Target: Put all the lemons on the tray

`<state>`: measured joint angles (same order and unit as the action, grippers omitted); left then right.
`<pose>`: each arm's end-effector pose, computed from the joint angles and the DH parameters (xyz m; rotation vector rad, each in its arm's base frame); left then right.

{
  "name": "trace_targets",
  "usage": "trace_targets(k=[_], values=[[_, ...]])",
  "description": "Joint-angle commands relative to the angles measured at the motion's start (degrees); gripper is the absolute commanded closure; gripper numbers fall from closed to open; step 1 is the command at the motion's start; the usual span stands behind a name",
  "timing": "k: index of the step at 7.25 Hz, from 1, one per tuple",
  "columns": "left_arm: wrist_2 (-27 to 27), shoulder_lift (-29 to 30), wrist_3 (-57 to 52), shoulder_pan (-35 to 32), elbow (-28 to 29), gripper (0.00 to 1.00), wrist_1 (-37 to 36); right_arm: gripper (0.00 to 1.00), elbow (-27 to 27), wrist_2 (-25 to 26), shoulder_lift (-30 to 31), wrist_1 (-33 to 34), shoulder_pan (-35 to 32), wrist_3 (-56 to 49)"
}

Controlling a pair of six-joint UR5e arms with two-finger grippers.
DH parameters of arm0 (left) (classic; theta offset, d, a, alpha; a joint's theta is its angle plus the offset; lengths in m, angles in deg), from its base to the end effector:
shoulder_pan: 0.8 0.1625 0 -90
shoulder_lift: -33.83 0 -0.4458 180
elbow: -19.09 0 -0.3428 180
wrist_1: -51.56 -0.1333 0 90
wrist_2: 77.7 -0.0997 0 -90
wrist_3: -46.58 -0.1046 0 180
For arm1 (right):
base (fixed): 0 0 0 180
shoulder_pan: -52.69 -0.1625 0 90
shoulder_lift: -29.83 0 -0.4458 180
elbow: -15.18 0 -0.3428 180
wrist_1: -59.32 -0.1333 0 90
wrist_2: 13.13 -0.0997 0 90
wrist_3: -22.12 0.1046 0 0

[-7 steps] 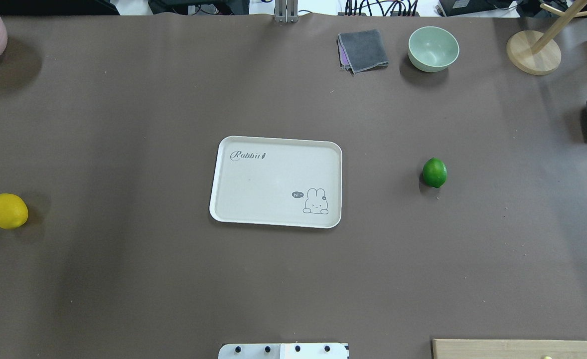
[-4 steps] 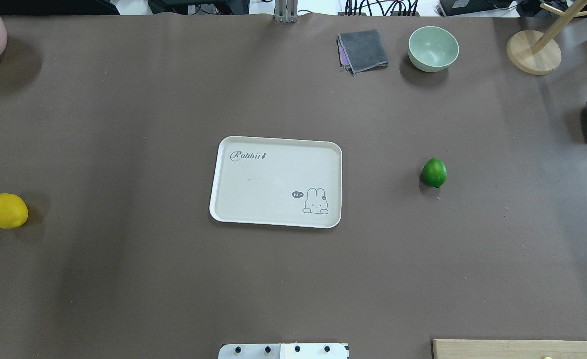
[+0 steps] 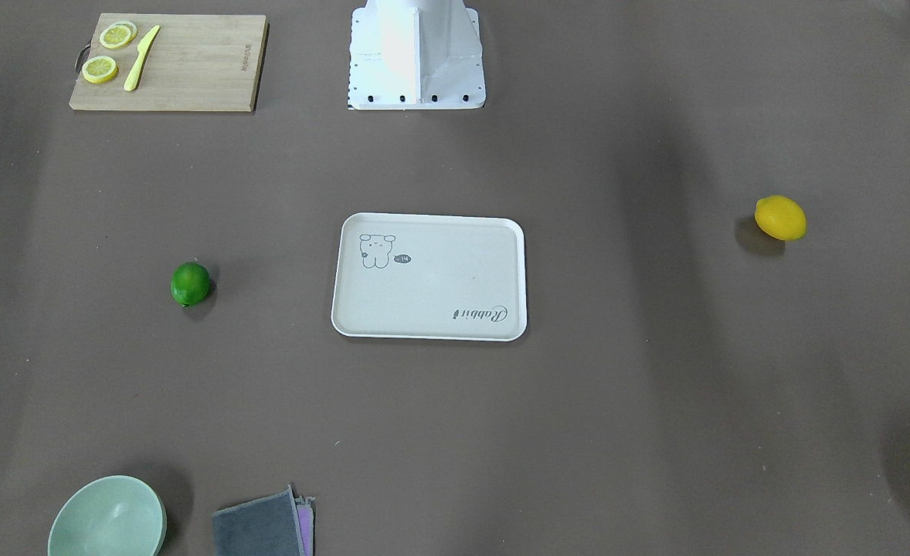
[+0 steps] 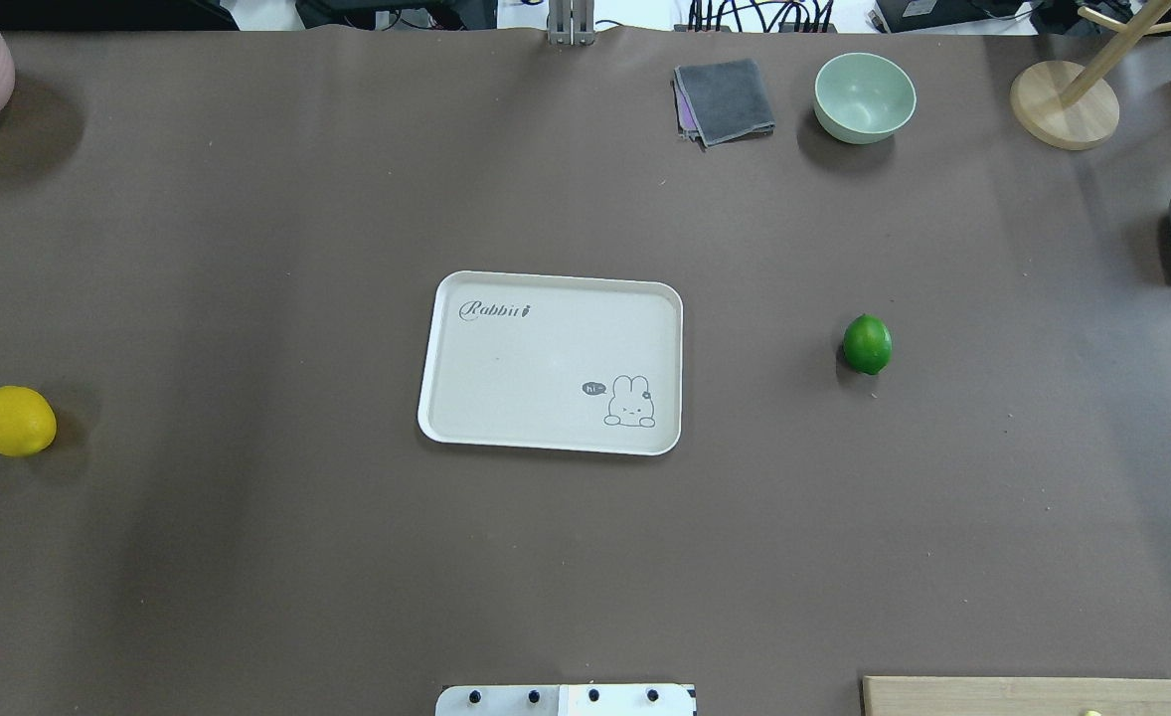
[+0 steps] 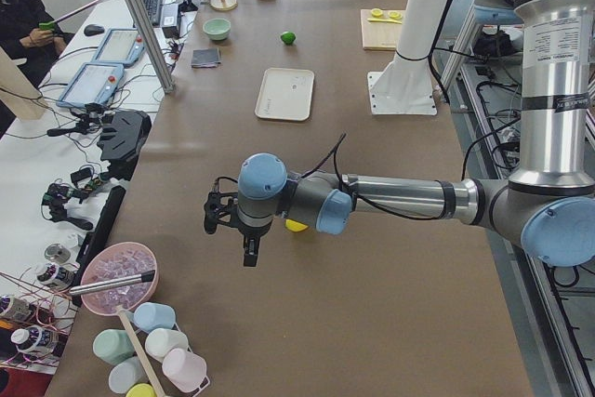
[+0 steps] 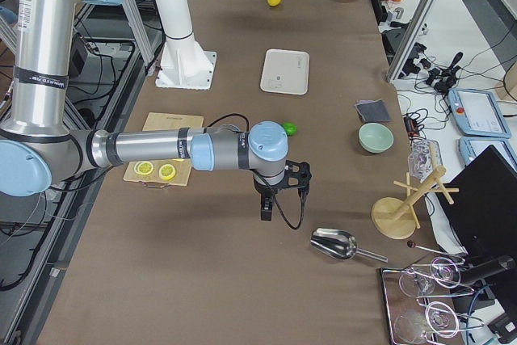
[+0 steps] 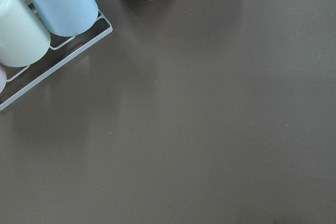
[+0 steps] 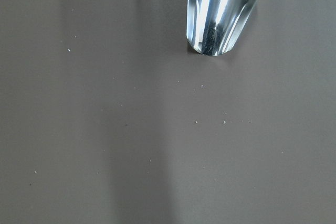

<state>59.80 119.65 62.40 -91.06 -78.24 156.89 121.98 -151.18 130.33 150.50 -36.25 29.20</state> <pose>-0.0581 -0.4265 0.6237 0.1898 0.8552 -0.1288 0.0487 -0.3660 0.6240 0.0244 -0.8420 0.0613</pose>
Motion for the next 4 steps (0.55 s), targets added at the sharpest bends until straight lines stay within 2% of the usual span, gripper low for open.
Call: trace_targets(k=[1,2,4], values=[[3.20,0.32,0.62,0.00,-1.72,0.02,0.65,0.00,0.51,-1.25,-1.52,-0.39,0.00,0.04],[5.39,0.49,0.53,0.35,-2.07,0.02,1.27,0.00,0.52,-1.26,-2.14,-0.56,0.17,0.74],[6.81,0.32,0.09,0.88,-0.95,0.02,8.44,0.00,0.43,-2.91,-5.75,-0.65,2.70,0.48]])
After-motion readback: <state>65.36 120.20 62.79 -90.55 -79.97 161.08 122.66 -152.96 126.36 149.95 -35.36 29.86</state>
